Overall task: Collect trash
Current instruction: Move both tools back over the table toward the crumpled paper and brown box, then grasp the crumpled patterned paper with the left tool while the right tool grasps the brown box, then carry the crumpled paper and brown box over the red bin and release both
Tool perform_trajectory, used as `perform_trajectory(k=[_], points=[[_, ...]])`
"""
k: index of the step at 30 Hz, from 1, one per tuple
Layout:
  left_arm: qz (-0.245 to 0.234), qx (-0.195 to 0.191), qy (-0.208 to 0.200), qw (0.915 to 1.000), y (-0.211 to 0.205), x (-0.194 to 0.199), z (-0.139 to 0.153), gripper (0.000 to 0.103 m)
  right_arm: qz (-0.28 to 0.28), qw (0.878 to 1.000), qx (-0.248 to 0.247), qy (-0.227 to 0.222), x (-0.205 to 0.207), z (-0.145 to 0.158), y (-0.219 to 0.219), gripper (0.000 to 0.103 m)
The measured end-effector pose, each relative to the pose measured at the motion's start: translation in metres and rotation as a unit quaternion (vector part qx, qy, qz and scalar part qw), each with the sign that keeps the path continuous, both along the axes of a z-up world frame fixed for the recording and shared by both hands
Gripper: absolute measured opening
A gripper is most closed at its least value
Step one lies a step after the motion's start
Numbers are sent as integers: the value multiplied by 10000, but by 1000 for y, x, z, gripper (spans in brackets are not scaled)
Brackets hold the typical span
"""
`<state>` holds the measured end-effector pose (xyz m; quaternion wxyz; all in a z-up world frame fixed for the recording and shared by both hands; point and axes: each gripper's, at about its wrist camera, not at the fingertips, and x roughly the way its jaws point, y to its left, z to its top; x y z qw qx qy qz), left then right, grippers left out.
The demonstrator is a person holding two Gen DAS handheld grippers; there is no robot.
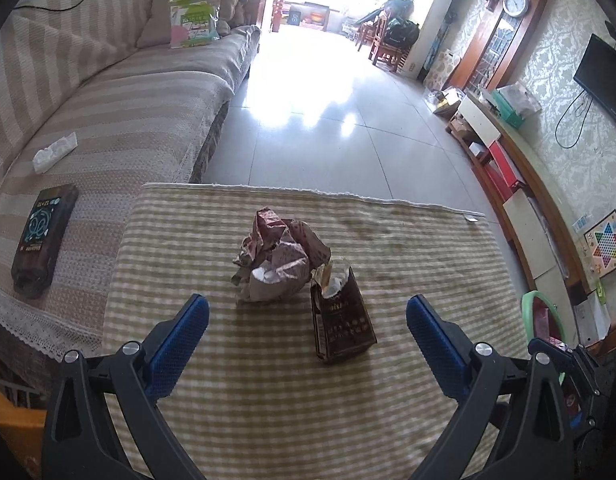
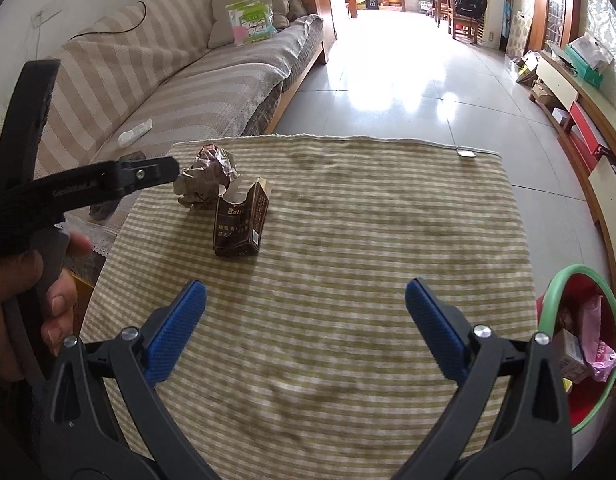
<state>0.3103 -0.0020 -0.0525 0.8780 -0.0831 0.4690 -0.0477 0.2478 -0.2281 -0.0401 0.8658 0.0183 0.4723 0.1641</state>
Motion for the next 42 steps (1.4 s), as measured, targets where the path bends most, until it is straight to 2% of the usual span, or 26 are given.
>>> perform_trajectory(k=[9, 11, 13, 15, 20, 26, 30, 33, 35, 39, 42], points=[[217, 51, 312, 9993, 4, 62, -38, 93, 111, 9995, 190, 238, 37, -35, 21, 98], [227, 74, 449, 9987, 8, 71, -47, 86, 195, 9994, 177, 221, 42, -40, 31, 98], [218, 112, 566, 9981, 11, 77, -56, 70, 298, 9992, 165, 214, 46, -45, 41, 98], [170, 24, 668, 9976, 15, 79, -64, 60, 358, 9990, 165, 225, 50, -49, 49, 98], [195, -360, 525, 9978, 28, 72, -61, 47, 488, 9981, 281, 248, 59, -55, 66, 98], [273, -324, 172, 9990, 39, 58, -45, 45, 643, 9974, 240, 229, 68, -61, 89, 98], [235, -188, -13, 9995, 43, 51, -33, 45, 818, 9966, -29, 128, 71, -66, 110, 97], [219, -176, -80, 9996, 45, 45, -28, 45, 870, 9958, -184, 196, 73, -72, 119, 75], [227, -229, -103, 9994, 48, 41, -27, 45, 821, 9960, -303, 168, 72, -74, 122, 52], [201, -238, -105, 9995, 44, 31, -26, 45, 788, 9962, -343, 135, 67, -71, 119, 46], [188, -237, -160, 9994, 42, 25, -20, 45, 766, 9965, -329, 98, 60, -64, 109, 46]])
